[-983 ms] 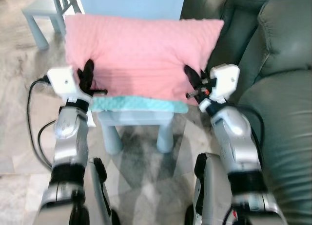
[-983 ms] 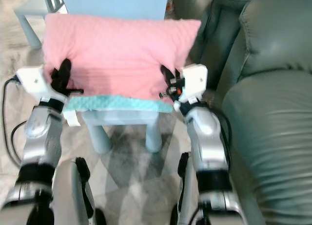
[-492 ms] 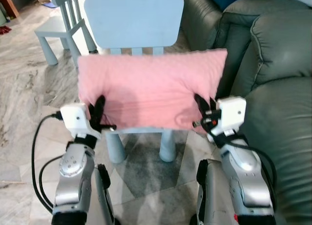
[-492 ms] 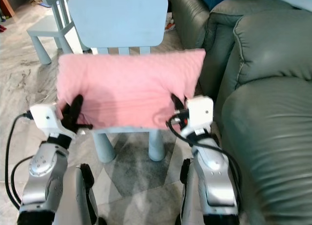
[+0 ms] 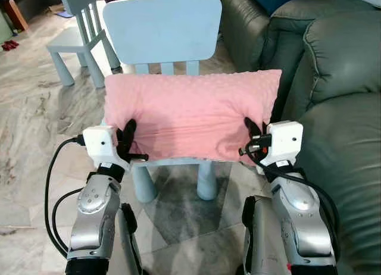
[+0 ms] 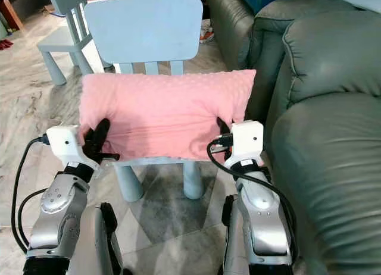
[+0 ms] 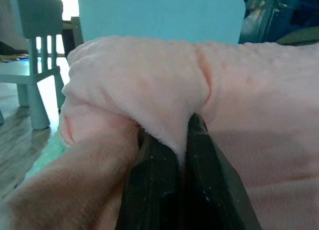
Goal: Move the pillow to the sofa
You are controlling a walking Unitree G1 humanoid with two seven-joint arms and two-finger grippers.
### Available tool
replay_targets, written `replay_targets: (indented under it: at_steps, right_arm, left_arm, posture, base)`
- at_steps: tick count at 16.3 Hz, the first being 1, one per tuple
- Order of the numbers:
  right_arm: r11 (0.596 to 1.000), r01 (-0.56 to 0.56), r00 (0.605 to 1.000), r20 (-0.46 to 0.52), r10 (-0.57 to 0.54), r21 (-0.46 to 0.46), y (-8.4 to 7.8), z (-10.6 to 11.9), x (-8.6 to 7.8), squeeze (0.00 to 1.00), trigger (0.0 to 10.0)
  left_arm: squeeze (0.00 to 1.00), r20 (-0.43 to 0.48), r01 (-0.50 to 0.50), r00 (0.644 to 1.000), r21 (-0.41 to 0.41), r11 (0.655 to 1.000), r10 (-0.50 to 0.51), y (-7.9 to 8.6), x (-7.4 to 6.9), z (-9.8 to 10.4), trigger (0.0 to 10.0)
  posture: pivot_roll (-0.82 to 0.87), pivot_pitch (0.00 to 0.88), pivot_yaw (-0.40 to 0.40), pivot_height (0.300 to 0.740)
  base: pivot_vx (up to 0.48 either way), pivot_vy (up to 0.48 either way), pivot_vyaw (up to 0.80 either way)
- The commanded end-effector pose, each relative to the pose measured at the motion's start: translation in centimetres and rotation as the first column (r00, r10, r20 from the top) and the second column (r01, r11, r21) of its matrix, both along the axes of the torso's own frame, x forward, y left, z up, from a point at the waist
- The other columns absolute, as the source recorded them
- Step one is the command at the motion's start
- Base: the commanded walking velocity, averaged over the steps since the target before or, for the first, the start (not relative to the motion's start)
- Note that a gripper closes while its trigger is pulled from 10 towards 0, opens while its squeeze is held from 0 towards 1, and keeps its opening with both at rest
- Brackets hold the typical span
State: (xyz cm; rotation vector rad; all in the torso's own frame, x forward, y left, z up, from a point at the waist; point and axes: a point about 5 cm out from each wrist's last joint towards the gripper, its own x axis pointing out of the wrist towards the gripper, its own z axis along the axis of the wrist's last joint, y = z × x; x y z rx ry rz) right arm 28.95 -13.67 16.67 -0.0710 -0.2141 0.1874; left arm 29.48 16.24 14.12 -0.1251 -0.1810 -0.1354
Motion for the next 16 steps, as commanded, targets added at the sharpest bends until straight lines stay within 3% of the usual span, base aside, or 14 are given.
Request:
replay_targets:
  at_steps: [1,3,5,6,16]
  right_arm:
    - [0.998,0.053,0.997,0.053,-0.054,0.018,-0.85,1.55,0.19,0.00,10.0]
    - [0.997,0.067,0.996,0.053,-0.069,0.038,-0.89,1.81,0.37,0.00,10.0]
    - [0.996,0.073,0.996,0.055,-0.075,0.047,-0.90,1.95,0.37,0.00,10.0]
    - [0.996,0.074,0.996,0.052,-0.077,0.052,-0.90,2.04,0.37,0.00,10.0]
    - [0.994,0.077,0.996,0.046,-0.080,0.073,-1.12,2.23,0.30,0.00,10.0]
  left_arm:
    - [0.00,0.013,-0.044,0.999,0.008,0.999,0.044,0.97,-0.05,0.57,0.0]
    - [0.00,0.009,-0.040,0.999,0.006,0.999,0.040,0.81,0.02,0.61,0.0]
    - [0.00,-0.005,-0.028,1.000,0.019,0.999,0.028,0.64,0.19,0.59,2.5]
    - [0.00,-0.020,-0.038,0.999,0.031,0.999,0.038,0.73,0.36,0.57,10.0]
    - [0.00,-0.020,-0.039,0.999,0.028,0.999,0.040,0.75,0.84,1.08,10.0]
  posture:
    - [-0.08,0.000,0.076,0.399]
    - [-0.08,0.000,0.079,0.399]
    - [-0.08,0.000,0.079,0.399]
    - [-0.08,0.000,0.081,0.399]
    - [-0.09,0.000,0.090,0.399]
  base:
    - [0.000,0.000,0.00]
    - [0.000,0.000,0.00]
    - [0.000,0.000,0.00]
    - [0.000,0.000,0.00]
    - [0.000,0.000,0.00]
